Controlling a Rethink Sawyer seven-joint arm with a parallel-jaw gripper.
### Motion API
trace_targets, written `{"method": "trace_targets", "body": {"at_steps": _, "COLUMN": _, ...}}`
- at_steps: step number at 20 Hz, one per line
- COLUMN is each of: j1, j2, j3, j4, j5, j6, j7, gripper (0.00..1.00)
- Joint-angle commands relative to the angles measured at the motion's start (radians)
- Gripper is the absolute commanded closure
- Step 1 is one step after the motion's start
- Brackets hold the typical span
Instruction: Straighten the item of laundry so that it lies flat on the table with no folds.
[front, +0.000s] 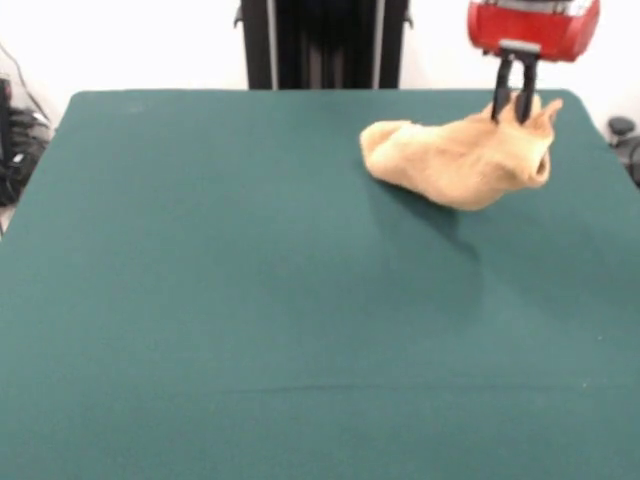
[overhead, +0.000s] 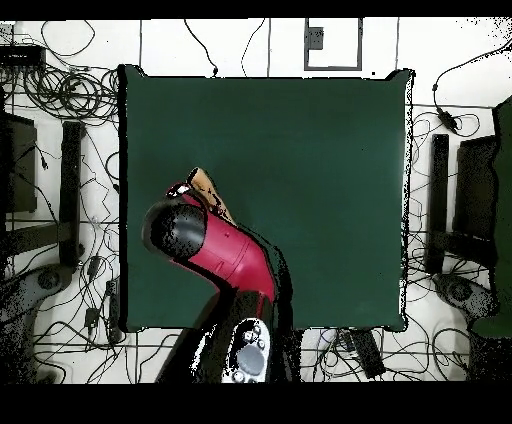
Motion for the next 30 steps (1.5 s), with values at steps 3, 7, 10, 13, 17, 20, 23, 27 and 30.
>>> {"method": "trace_targets", "body": {"at_steps": 3, "j1": 0.125, "j2": -0.032, "j3": -0.209, "j4": -0.116, "j5": -0.128, "j6": 0.489, "j7": 0.462, "gripper": 1.0}}
{"method": "trace_targets", "body": {"at_steps": 7, "j1": 0.14, "j2": -0.055, "j3": -0.247, "j4": -0.143, "j5": -0.168, "j6": 0.569, "j7": 0.49, "gripper": 1.0}}
{"method": "trace_targets", "body": {"at_steps": 10, "j1": 0.105, "j2": -0.057, "j3": -0.216, "j4": -0.128, "j5": -0.182, "j6": 0.509, "j7": 0.443, "gripper": 1.0}}
{"method": "trace_targets", "body": {"at_steps": 13, "j1": 0.027, "j2": -0.036, "j3": -0.156, "j4": -0.111, "j5": -0.181, "j6": 0.419, "j7": 0.371, "gripper": 1.0}}
{"method": "trace_targets", "body": {"at_steps": 17, "j1": -0.055, "j2": -0.001, "j3": -0.06, "j4": -0.081, "j5": -0.158, "j6": 0.29, "j7": 0.302, "gripper": 1.0}}
{"method": "trace_targets", "body": {"at_steps": 20, "j1": -0.093, "j2": 0.003, "j3": 0.001, "j4": -0.051, "j5": -0.147, "j6": 0.217, "j7": 0.267, "gripper": 1.0}}
{"method": "trace_targets", "body": {"at_steps": 23, "j1": -0.115, "j2": 0.0, "j3": 0.035, "j4": -0.036, "j5": -0.155, "j6": 0.186, "j7": 0.26, "gripper": 1.0}}
{"method": "trace_targets", "body": {"at_steps": 27, "j1": -0.12, "j2": -0.01, "j3": 0.049, "j4": -0.026, "j5": -0.177, "j6": 0.194, "j7": 0.286, "gripper": 1.0}}
{"method": "trace_targets", "body": {"at_steps": 30, "j1": -0.123, "j2": -0.017, "j3": 0.05, "j4": -0.032, "j5": -0.194, "j6": 0.208, "j7": 0.288, "gripper": 1.0}}
